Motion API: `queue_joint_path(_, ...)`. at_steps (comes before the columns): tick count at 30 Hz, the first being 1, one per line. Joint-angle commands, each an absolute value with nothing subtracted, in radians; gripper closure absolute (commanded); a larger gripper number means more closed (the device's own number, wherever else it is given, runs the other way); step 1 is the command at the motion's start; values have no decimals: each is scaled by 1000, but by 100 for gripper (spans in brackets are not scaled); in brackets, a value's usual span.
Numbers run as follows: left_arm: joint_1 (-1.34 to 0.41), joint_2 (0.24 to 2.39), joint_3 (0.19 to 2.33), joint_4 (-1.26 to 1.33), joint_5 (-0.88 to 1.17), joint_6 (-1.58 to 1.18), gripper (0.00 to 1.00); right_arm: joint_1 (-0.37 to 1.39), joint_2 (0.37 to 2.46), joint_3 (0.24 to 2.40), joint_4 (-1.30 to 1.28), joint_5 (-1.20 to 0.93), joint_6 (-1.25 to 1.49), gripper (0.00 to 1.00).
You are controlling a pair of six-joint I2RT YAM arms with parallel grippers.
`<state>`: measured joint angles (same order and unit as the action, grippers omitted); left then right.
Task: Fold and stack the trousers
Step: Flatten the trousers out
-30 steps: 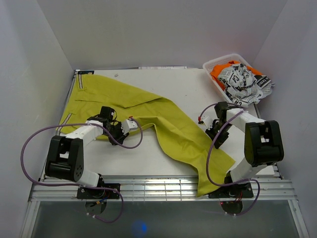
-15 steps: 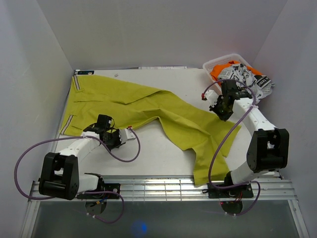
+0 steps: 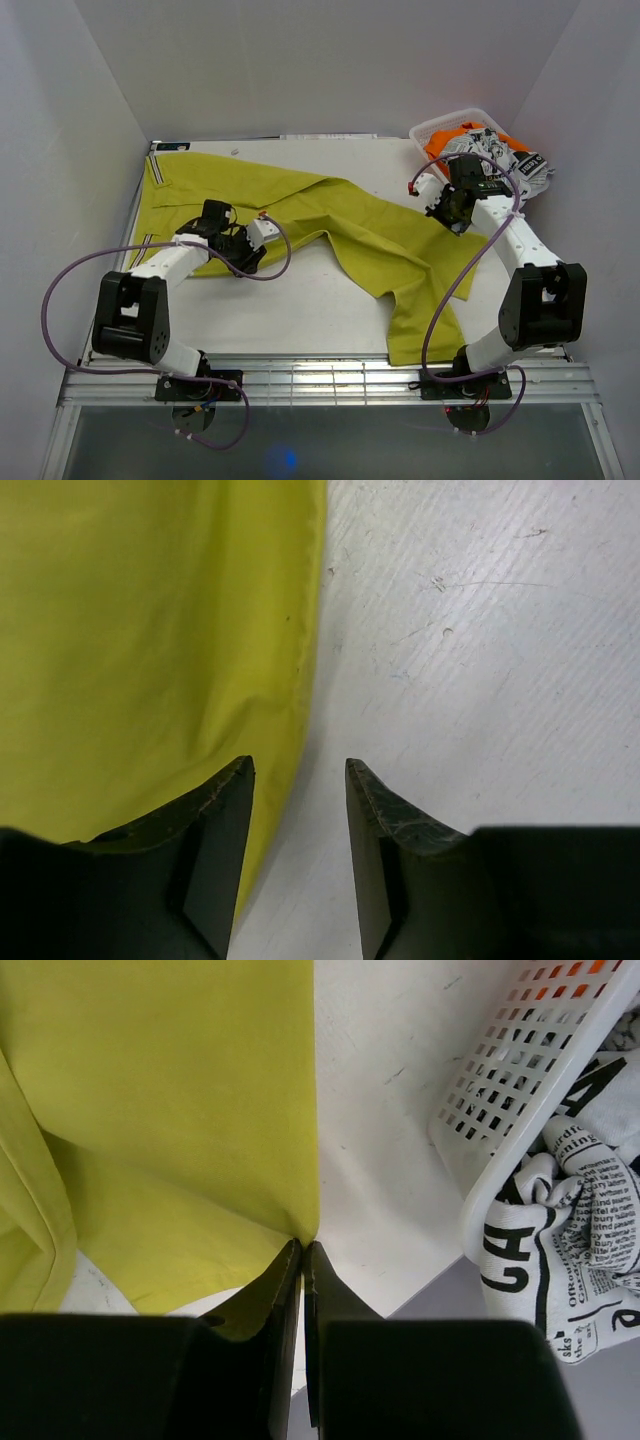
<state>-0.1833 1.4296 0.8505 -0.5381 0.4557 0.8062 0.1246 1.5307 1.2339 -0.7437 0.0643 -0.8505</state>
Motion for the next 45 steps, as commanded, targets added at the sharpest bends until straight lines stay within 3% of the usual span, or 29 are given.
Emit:
queue_joint_path(1,-199,1502,870,-518,479,772,49,120,1517,1285,-684,103,-868,92)
queue_joint_path(6,-201,1543,830,-589,473,873,65,120,1549,1402,-666,129,-877,92)
queue_joint_path(8,-201,1545,809,-627,440,920,89,120,1566,1436,-649,141,-894,92)
queue_joint_path(11,-193,1487,740,-675,374,1014,100,120,1574,1489,-599,164,-929,92)
queue_joint_path(19,-111,1290,653,-824,348,1173,100,120,1491,1597,-503,109,-1003,92)
queue_joint_path(24,-40,1310,728,-931,365,1166,100,129,1297,1301,-615,-75,-1181,92)
queue_joint_path(28,81,1345,876,-1009,497,1138,68,129,1094,941,-684,-66,-1392,92)
queue_joint_path(30,113,1353,965,-1034,563,1117,60,129,1056,791,-666,-14,-1408,92)
queue_joint_path(31,117,1356,988,-1038,580,1082,56,129,1049,770,-646,-3,-1381,82)
queue_joint_path(32,118,1358,1011,-1046,597,1065,39,126,1060,773,-640,-3,-1350,75)
queue_joint_path(33,118,1359,1047,-1051,632,1051,36,117,1078,832,-647,-3,-1315,58)
queue_joint_path(35,118,1361,1083,-1051,666,991,34,106,1161,949,-699,-53,-1181,43)
queue_joint_path(36,120,1362,1118,-1049,701,970,34,98,1198,1094,-721,-75,-1128,28)
queue_joint_path(39,118,1391,1187,-1037,741,867,34,97,1368,1325,-811,-139,-945,26)
queue_joint_path(40,118,1399,1198,-1016,755,809,34,98,1450,1448,-813,-129,-898,27)
queue_joint_path(45,123,1453,1242,-919,762,644,34,110,1725,1657,-773,32,-752,36)
